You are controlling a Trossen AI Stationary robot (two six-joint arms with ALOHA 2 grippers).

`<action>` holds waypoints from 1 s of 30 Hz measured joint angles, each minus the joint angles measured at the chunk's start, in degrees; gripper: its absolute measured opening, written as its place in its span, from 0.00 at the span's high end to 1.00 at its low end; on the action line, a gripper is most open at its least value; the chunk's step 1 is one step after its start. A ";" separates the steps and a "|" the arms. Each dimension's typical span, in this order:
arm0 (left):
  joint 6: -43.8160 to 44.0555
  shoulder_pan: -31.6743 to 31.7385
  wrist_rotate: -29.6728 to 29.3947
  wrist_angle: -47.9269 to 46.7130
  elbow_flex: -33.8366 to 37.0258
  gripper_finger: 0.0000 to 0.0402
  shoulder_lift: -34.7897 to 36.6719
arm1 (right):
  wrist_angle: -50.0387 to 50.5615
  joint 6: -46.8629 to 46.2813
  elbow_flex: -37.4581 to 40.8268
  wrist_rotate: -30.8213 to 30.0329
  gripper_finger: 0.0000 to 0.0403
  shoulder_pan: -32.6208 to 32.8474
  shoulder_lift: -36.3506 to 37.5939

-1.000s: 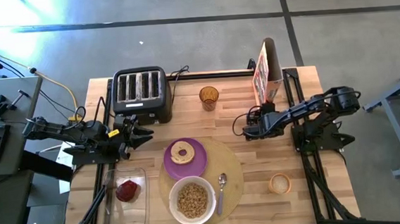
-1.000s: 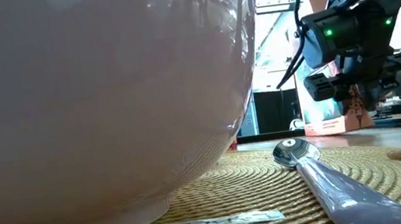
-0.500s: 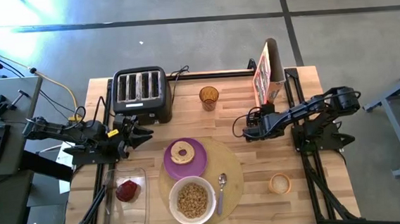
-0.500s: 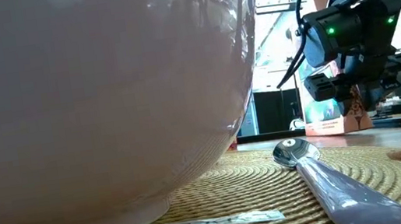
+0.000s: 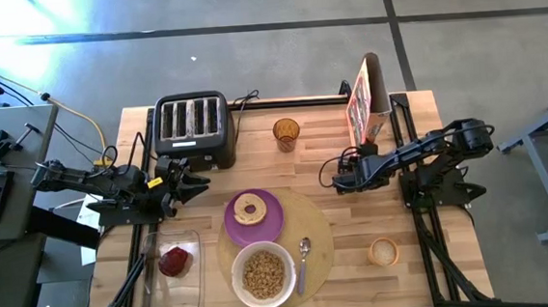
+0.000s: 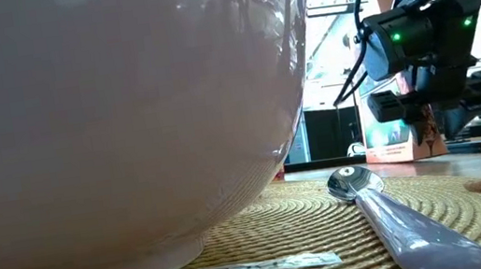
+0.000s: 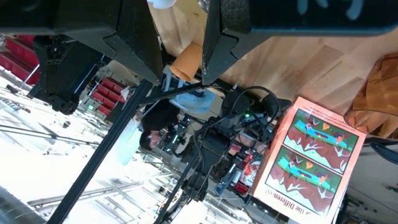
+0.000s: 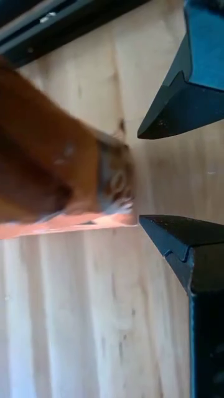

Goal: Arrange a breakfast setting
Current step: Put the apple from the transparent bin onto the purple plate

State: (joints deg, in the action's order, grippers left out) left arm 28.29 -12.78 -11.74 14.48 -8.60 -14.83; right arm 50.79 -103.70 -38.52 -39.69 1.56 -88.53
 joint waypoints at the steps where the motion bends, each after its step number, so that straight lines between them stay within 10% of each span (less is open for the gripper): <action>1: -0.02 -0.01 0.01 -0.01 -0.02 0.74 0.00 | 0.02 -0.02 0.00 0.71 0.53 0.00 0.00; 14: -3.52 0.00 0.02 -0.04 0.00 0.74 0.00 | -1.76 1.82 -2.10 8.27 0.53 3.74 0.00; 30: -12.71 0.00 0.86 -0.04 -0.01 0.74 0.00 | -2.39 31.10 -13.20 -2.80 0.53 8.35 4.98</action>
State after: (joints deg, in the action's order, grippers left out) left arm 15.58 -12.78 -10.89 14.44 -8.61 -14.83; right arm 48.40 -72.60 -51.72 -42.50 9.91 -83.55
